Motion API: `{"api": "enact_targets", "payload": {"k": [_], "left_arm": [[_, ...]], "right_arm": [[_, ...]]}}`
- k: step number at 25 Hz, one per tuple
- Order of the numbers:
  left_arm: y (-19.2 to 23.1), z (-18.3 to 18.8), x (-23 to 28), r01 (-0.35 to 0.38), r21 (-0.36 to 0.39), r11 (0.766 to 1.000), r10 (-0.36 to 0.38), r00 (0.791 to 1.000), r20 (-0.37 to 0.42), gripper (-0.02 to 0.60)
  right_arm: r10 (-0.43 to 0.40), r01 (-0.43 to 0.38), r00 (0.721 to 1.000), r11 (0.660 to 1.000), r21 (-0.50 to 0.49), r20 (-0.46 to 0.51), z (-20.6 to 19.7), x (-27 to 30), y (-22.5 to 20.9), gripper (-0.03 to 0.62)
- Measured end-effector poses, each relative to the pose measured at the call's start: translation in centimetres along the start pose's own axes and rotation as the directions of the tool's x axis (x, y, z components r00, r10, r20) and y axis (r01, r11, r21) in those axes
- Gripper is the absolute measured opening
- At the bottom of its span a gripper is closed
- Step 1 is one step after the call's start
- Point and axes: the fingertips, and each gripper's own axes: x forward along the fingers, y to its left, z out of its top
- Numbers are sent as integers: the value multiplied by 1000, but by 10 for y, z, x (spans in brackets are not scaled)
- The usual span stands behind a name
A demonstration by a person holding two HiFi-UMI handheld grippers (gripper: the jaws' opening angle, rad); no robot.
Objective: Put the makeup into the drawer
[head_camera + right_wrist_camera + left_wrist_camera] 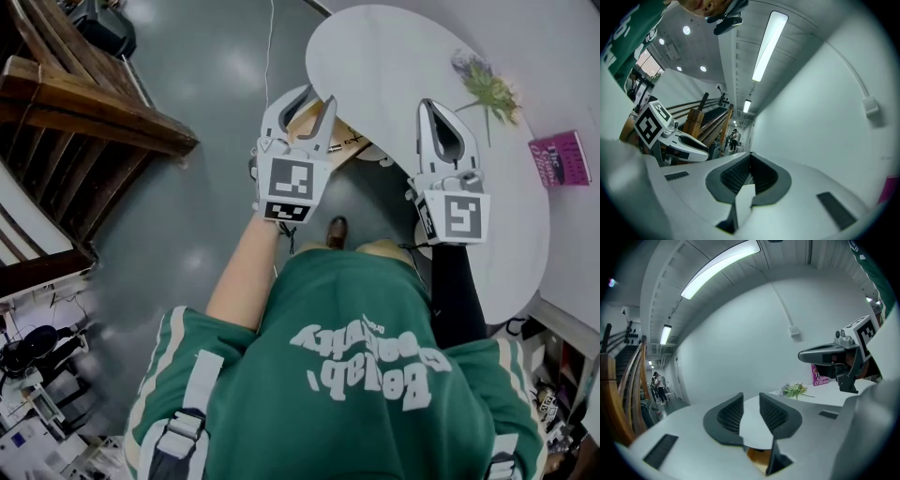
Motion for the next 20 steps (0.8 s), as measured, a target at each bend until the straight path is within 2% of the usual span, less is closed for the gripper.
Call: {"api": "enact_targets", "payload": {"k": [2, 3, 14, 20], "left_arm": [[4, 2, -3, -32, 6, 999, 32, 999, 10, 35], [4, 3, -5, -43, 13, 999, 43, 999, 14, 15], [8, 1, -8, -66, 14, 998, 66, 998, 7, 15], [6, -1, -7, -65, 20, 998, 65, 998, 5, 15]], "right_arm": [[2, -2, 1000, 1000, 2, -4, -2, -1, 0, 9], [3, -3, 1000, 1000, 2, -6, -3, -2, 0, 9], [5, -5, 1000, 1000, 11, -11, -6, -5, 0, 9], [59, -61, 997, 997, -37, -46, -10, -3, 12, 8]]}}
